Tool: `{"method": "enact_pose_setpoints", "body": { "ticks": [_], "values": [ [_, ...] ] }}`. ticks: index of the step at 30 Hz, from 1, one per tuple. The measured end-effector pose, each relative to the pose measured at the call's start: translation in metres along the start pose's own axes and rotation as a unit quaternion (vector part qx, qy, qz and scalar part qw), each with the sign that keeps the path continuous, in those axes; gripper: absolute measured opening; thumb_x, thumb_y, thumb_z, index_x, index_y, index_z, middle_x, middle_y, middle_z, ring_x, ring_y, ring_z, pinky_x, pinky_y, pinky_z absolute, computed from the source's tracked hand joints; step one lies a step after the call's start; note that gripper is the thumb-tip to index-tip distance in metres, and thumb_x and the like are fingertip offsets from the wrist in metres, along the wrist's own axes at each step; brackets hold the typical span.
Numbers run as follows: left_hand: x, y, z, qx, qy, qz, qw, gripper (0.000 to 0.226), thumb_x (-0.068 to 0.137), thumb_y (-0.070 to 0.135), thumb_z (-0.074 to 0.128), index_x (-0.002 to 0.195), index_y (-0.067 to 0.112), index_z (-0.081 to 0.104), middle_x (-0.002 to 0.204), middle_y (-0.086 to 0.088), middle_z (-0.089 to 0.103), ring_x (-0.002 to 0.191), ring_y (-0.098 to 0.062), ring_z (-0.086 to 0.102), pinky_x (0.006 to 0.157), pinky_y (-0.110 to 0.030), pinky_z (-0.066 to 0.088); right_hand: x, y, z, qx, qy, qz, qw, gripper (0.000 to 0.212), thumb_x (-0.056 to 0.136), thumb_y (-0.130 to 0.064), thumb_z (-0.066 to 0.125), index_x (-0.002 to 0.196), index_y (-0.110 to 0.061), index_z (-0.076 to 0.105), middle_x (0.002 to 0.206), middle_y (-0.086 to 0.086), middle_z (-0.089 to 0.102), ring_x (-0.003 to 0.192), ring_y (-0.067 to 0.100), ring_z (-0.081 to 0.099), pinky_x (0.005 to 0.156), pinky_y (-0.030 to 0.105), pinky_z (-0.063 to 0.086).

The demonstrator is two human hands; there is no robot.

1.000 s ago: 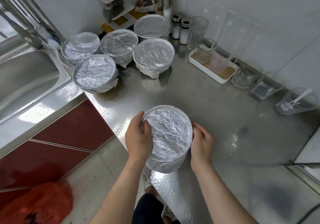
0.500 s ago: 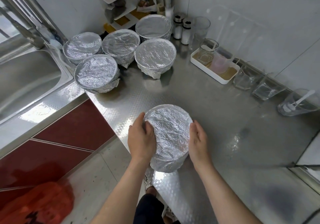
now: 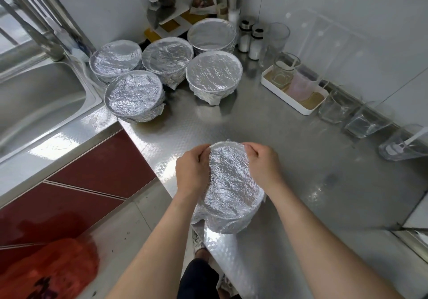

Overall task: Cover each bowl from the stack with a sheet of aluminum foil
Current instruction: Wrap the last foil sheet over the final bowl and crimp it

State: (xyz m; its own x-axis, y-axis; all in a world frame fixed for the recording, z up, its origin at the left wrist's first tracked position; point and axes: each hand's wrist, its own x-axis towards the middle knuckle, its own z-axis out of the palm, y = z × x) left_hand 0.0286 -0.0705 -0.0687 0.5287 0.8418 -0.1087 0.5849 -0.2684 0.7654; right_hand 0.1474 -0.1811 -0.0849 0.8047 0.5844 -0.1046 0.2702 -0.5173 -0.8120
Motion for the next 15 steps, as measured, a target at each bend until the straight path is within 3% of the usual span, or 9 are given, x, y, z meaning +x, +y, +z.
{"method": "enact_pose_setpoints", "body": {
  "ticks": [6, 8, 10, 13, 15],
  "values": [
    [0.003, 0.004, -0.008, 0.036, -0.028, 0.006, 0.999, 0.024, 0.098, 0.022, 0.054, 0.113, 0.017, 0.072, 0.096, 0.004, 0.073, 0.09, -0.014, 0.063, 0.071, -0.018, 0.036, -0.001, 0.002, -0.004, 0.021, -0.031, 0.005, 0.999, 0.025, 0.098, -0.018, 0.05, 0.107, -0.004, 0.069, 0.084, 0.007, 0.07, 0.076, 0.019, 0.062, 0.07, 0.032, 0.044],
    [0.011, 0.007, -0.009, 0.035, -0.049, 0.017, 0.998, 0.027, 0.098, 0.028, 0.054, 0.12, 0.02, 0.069, 0.109, 0.005, 0.072, 0.1, -0.011, 0.063, 0.079, -0.017, 0.038, 0.004, -0.003, -0.009, 0.058, -0.063, 0.023, 0.996, 0.028, 0.097, -0.022, 0.053, 0.12, -0.01, 0.065, 0.1, -0.001, 0.069, 0.088, 0.006, 0.062, 0.08, 0.018, 0.043],
    [0.02, 0.01, -0.007, 0.04, -0.09, 0.04, 0.994, 0.029, 0.098, 0.032, 0.054, 0.122, 0.022, 0.068, 0.108, 0.004, 0.073, 0.097, -0.012, 0.065, 0.08, -0.021, 0.045, 0.012, -0.008, -0.01, 0.059, -0.104, 0.019, 0.993, 0.034, 0.097, -0.026, 0.055, 0.128, -0.015, 0.061, 0.113, -0.003, 0.066, 0.1, 0.001, 0.059, 0.084, 0.01, 0.04],
    [0.026, 0.01, -0.002, 0.053, -0.131, 0.071, 0.987, 0.025, 0.098, 0.031, 0.055, 0.108, 0.017, 0.074, 0.081, -0.004, 0.074, 0.074, -0.02, 0.066, 0.067, -0.028, 0.046, 0.017, -0.013, -0.006, 0.012, -0.123, -0.016, 0.992, 0.028, 0.097, -0.022, 0.054, 0.12, -0.014, 0.067, 0.086, -0.013, 0.066, 0.069, -0.014, 0.053, 0.063, 0.003, 0.035],
    [0.026, 0.008, 0.0, 0.057, -0.128, 0.09, 0.986, 0.024, 0.098, 0.027, 0.055, 0.097, 0.013, 0.075, 0.072, -0.006, 0.071, 0.069, -0.024, 0.064, 0.063, -0.032, 0.044, 0.017, -0.012, -0.003, 0.002, -0.111, -0.027, 0.993, 0.024, 0.097, -0.017, 0.053, 0.112, -0.01, 0.071, 0.068, -0.021, 0.056, 0.056, -0.015, 0.05, 0.055, 0.005, 0.034]
  ]
}}
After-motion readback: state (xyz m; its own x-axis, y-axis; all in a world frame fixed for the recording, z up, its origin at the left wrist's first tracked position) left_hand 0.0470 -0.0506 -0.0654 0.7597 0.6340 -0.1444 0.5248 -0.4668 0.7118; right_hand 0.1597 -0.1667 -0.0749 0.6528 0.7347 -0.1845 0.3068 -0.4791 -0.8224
